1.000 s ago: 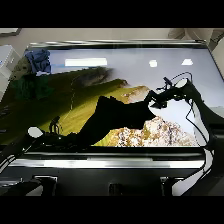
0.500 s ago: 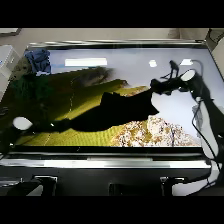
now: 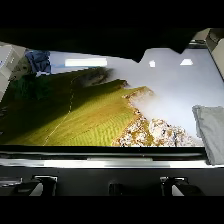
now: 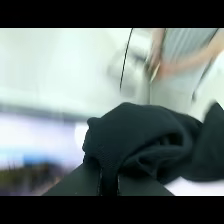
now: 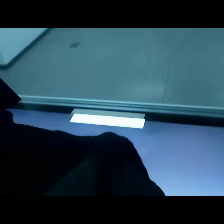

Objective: Fold the clothes and pants, and hang the long-sleeved shirts on hangers.

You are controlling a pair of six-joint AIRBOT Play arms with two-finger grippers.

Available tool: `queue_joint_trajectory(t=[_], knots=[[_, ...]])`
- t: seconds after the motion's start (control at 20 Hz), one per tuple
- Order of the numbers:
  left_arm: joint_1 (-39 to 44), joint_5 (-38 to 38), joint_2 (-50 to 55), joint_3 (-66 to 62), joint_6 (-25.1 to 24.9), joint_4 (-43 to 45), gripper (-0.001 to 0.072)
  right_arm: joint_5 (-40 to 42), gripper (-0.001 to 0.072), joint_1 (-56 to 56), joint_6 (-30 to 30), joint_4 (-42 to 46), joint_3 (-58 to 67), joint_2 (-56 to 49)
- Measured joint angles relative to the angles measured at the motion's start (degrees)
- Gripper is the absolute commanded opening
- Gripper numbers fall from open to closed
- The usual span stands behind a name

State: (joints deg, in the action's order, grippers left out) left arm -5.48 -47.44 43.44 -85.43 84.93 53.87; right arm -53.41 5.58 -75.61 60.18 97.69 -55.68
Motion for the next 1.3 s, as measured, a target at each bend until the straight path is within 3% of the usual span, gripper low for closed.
queue_joint_trajectory(t=[0.1, 0.2, 0.3, 0.4, 0.5, 0.65, 0.9, 0.95, 1.0, 1.05, 1.15, 1.3], knots=[[-0.22, -1.42, -1.66, -2.38, 1.16, 3.74, 0.0026, -5.7, 0.0036, 0.0, -4.02, 3.91, 0.17, 5.05], [-0.35, -5.31, -2.51, -2.64, 3.37, 10.23, 0.0026, -16.5, 0.0036, 0.0, -9.35, 8.7, -1.88, 7.78], [-0.42, -8.87, -2.97, 0.9, 5.22, 16.2, 0.0026, -27.74, 0.0036, 0.0, -13.2, 12.55, -9.7, 9.16], [-0.37, -10.38, -2.95, 8.52, 6.25, 19.74, 0.0026, -33.05, 0.0036, 0.0, -15.13, 14.14, -22.84, 10.34], [0.09, -8.68, -2.16, 18.88, 6.78, 20.35, 0.0027, -30.27, 0.0037, 0.0, -16.02, 13.97, -37.79, 10.6], [1.22, 0.7, 1.99, 32.02, 6.75, 18.08, 0.0027, -17.68, 0.0037, 0.0, -16.61, 10.99, -54.53, 8.66], [1.92, 9.29, 14.32, 38.58, 6.73, 11.91, 0.0027, 1.68, 0.004, 0.04, -17.73, 7.02, -60.22, 2.29], [1.99, 9.35, 16.06, 38.93, 6.71, 10.67, 0.0027, 4.57, 0.012, 0.04, -18.36, 7.02, -59.1, 1.03], [2.01, 9.33, 17.25, 39.15, 6.67, 9.77, 0.0027, 7.08, 0.0424, 0.15, -19.34, 7.13, -57.31, -0.52], [2.03, 9.09, 18.12, 39.32, 6.62, 9.01, 0.0028, 8.59, 0.0574, 0.22, -20.13, 7.78, -55.25, -2.19], [2.01, 7.56, 19.21, 39.54, 6.58, 8.02, 0.0027, 7.15, 0.0626, 0.26, -20.96, 6.69, -50.82, -5.99], [2.01, 3.93, 20.0, 39.71, 5.75, 7.48, 0.0028, -5.42, 0.0631, -1.01, -16.24, 0.9, -49.24, -9.29]])
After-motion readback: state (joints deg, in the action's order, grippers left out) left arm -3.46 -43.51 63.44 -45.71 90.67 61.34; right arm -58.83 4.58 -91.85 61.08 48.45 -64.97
